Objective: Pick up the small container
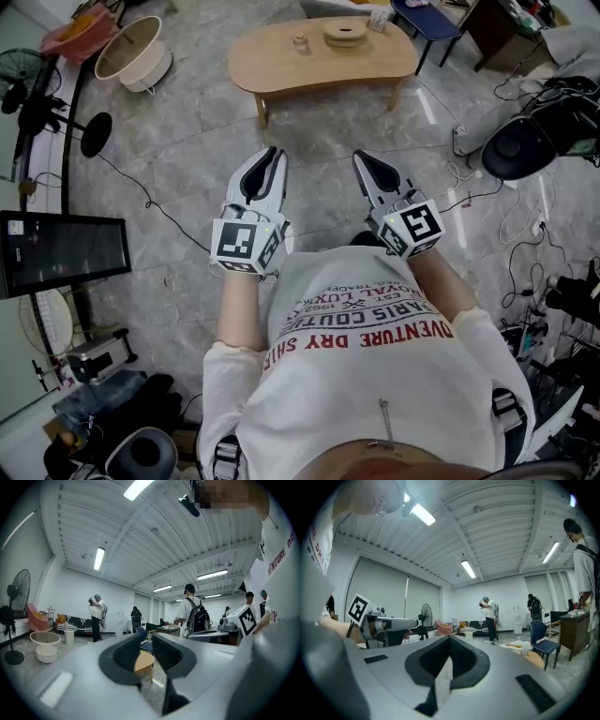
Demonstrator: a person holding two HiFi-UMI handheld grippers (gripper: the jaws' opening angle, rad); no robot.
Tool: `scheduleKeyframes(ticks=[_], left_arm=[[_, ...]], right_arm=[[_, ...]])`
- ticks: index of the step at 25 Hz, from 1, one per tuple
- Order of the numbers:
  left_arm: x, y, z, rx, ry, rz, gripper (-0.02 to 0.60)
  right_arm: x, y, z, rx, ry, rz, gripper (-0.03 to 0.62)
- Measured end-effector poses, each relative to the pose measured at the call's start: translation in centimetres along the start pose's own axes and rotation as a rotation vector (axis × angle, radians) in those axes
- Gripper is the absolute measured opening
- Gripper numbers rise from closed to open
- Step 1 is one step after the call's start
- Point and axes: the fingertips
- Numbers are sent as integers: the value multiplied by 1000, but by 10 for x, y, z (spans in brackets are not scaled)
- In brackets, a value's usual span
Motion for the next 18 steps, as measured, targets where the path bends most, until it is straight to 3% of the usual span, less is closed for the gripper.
scheduleKeyframes(ticks=[1,2,5,8,18], left_arm=[[-2,-4,3,1,9,9,129],[-4,-10,7,-6,7,12,271],[-10,-28,23,-72,-50,-22,364],[-13,-46,33,-117,-84,-33,378],[-57,-148,14,-121,23,-118,379]], right_arm=[[3,-2,1,-5,-4,3,-5],[6,-5,2,-9,-7,5,-4],[16,-13,6,-28,-10,10,-3],[30,-21,9,-46,-19,6,-5],[127,-91,5,-63,-35,-72,-3]])
Point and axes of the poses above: the fingertips, and each gripper's own axes: y backward along the fingers, x to its right, z out of its underside, and after that the axes turned 13 degrees about -x, right-handed
